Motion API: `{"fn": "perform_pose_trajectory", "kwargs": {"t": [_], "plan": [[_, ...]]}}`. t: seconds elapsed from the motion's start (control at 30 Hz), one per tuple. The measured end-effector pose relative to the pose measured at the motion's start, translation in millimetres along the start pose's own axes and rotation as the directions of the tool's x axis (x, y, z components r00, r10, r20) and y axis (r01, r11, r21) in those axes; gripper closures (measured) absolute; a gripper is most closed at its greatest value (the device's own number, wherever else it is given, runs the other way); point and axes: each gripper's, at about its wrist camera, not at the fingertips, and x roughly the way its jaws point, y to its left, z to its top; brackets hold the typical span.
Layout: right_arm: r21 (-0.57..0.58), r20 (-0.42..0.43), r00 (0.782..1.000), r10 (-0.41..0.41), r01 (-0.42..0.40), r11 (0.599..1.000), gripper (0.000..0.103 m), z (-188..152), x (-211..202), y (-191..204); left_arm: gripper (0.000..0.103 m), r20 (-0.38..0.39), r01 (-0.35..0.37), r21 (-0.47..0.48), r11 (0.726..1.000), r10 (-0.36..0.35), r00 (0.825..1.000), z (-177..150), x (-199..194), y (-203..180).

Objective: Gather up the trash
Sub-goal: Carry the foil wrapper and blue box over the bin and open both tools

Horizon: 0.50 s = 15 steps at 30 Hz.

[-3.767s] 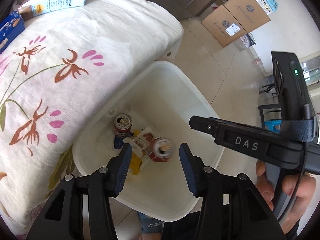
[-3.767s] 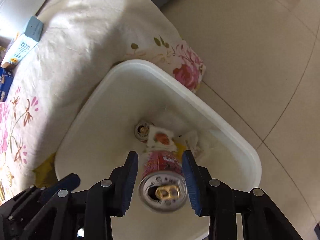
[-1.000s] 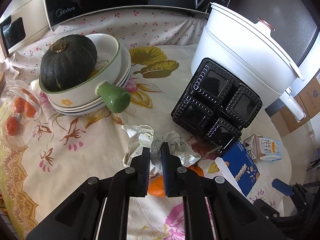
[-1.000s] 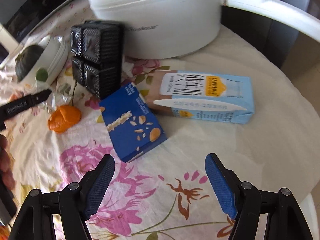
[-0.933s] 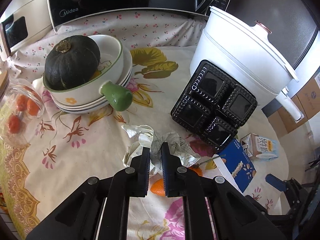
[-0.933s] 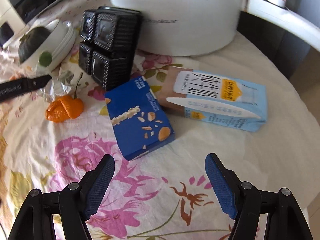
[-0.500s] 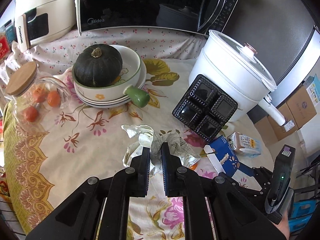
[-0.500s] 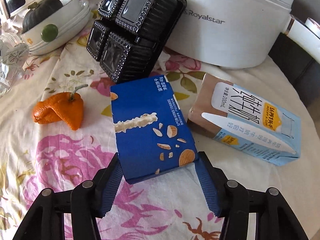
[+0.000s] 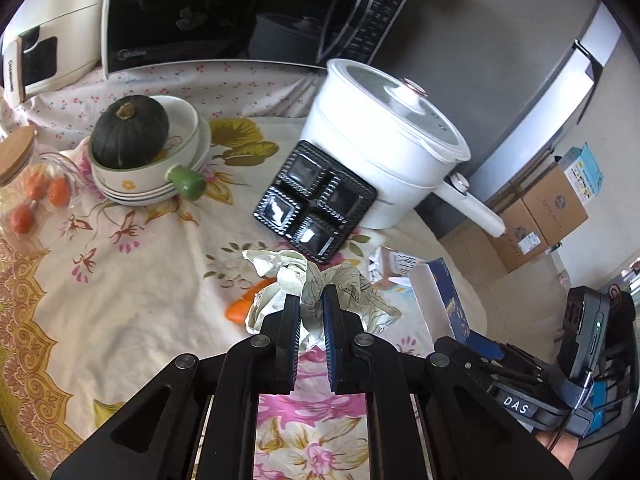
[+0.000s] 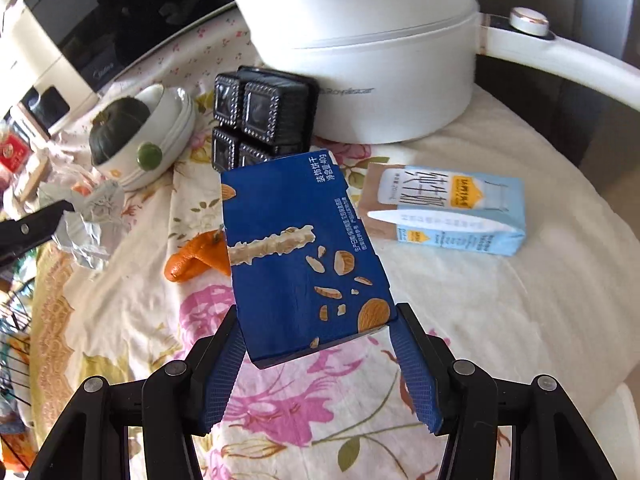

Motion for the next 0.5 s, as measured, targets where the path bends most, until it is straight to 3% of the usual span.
{"fn": "perform_pose_trajectory", "kwargs": {"t": [0.17, 0.5], "plan": [[0.107, 0.032, 0.999, -0.038, 0.034, 0.994, 0.040, -4, -28, -31, 0.092, 0.007, 0.063, 0.082, 0.995, -0.064, 0.998, -14, -5, -44], [0.148, 0.058, 0.995, -0.086, 0.077, 0.986, 0.040, -21, -79, -68, 0.092, -0.063, 0.112, 0.197, 0.974, -0.101, 0.993, -49, 18, -107]]}}
